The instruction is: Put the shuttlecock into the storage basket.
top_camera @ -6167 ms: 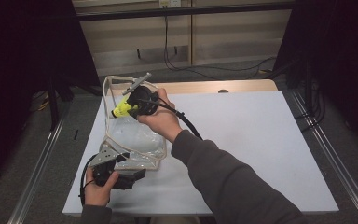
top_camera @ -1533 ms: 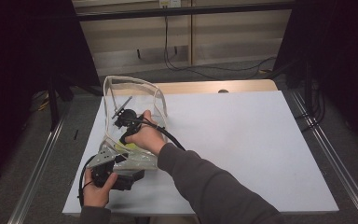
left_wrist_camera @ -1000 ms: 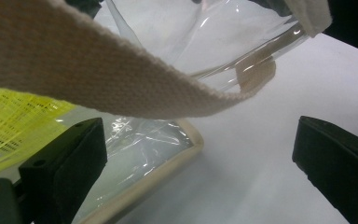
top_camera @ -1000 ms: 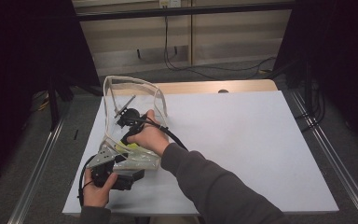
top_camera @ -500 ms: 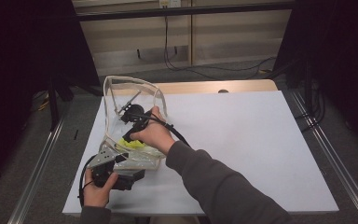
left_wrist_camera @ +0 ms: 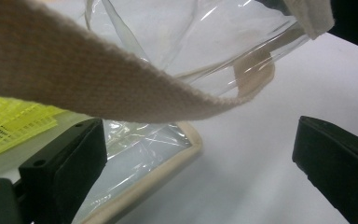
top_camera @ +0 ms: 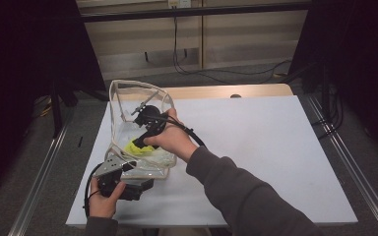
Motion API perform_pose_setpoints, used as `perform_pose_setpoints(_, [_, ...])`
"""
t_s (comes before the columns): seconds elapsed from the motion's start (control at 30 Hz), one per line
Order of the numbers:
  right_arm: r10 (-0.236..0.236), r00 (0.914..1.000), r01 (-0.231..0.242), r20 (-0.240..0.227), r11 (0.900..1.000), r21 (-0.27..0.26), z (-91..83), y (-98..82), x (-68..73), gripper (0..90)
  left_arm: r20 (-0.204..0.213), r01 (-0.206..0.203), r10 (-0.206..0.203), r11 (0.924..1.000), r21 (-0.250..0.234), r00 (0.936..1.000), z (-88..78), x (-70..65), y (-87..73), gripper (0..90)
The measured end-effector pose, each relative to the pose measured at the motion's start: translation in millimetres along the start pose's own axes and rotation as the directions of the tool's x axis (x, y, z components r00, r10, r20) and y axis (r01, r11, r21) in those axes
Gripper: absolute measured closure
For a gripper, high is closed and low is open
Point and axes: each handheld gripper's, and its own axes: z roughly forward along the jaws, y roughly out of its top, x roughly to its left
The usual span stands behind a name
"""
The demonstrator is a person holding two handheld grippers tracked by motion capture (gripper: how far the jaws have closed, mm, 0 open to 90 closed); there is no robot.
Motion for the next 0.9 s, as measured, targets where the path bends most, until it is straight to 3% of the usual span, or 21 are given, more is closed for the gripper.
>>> perform_pose_setpoints(0.9, [-0.005, 0.9982, 0.002, -0.060, 0.999, -0.047, -38.0, -18.4, -9.8, 20.9, 0.008, -0.003, 0.003, 1.0000, 0.007, 1.0000, 3.7, -0.8, 1.2, 2.9])
